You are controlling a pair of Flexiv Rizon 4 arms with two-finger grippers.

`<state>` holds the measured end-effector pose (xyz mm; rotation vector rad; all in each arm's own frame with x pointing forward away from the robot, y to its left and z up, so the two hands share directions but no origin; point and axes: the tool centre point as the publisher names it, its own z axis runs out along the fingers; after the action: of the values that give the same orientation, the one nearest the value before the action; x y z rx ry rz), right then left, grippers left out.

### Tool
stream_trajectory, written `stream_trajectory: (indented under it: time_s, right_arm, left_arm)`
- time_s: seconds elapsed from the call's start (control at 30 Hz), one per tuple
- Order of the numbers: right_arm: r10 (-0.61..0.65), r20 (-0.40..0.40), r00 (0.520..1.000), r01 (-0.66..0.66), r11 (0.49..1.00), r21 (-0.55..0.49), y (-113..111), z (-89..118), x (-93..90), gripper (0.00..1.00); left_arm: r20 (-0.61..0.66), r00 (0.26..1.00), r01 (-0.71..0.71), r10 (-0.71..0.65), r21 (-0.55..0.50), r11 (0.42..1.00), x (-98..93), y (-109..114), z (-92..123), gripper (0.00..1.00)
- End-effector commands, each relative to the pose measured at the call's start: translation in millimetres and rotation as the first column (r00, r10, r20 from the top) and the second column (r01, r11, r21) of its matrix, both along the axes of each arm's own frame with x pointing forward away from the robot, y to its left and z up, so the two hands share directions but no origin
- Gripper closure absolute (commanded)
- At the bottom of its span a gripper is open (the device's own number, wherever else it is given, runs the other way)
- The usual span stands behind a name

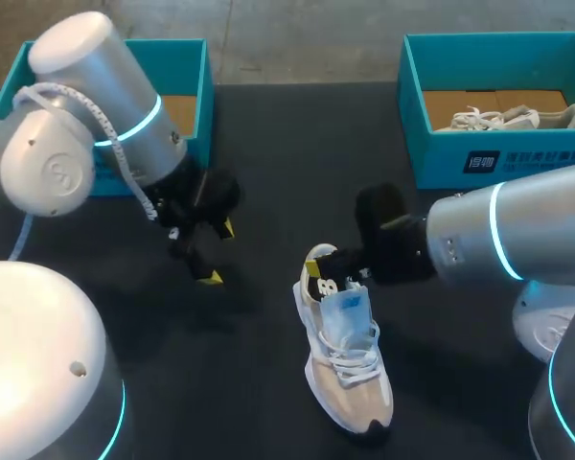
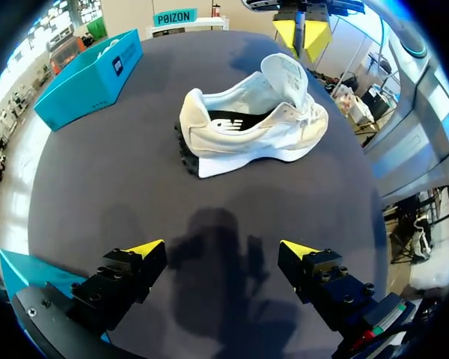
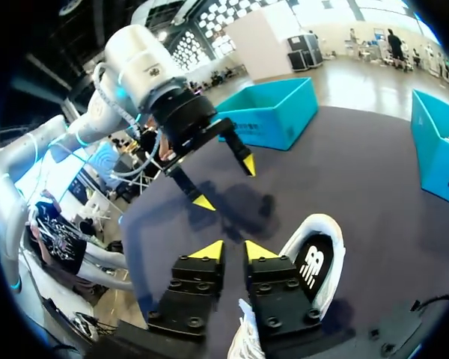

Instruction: Take the shoe out of the shoebox, open the shoe tongue, remove and reinsert the insole, then place the shoe into the shoebox

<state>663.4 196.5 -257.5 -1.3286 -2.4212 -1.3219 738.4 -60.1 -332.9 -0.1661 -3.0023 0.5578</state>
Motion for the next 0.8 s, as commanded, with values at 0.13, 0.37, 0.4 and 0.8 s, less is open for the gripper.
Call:
stream_trajectory:
  time_s: [0.13, 0.37, 0.4, 0.8]
  right_arm:
    - [-0.355, 0.198, 0.914, 0.404, 0.844, -0.351, 6.7, -10.8, -0.1, 0.00]
    - [-0.427, 0.227, 0.875, 0.483, 0.761, -0.433, 10.3, -20.0, 9.4, 0.42]
    - [-0.442, 0.243, 0.863, 0.504, 0.733, -0.457, 11.7, -21.7, 10.4, 0.37]
    - [-0.460, 0.317, 0.829, 0.558, 0.704, -0.439, -2.1, 3.5, 15.1, 0.55]
  left_arm:
    - [0.009, 1.000, -0.013, 0.012, 0.015, 1.000, -8.2, 18.9, 12.2, 0.00]
    - [0.017, 1.000, -0.017, 0.017, 0.029, 0.999, -8.6, 20.9, 13.5, 0.00]
    - [0.017, 1.000, -0.017, 0.017, 0.029, 0.999, -8.6, 20.9, 13.5, 0.00]
    - [0.017, 1.000, -0.017, 0.017, 0.029, 0.999, -8.6, 20.9, 13.5, 0.00]
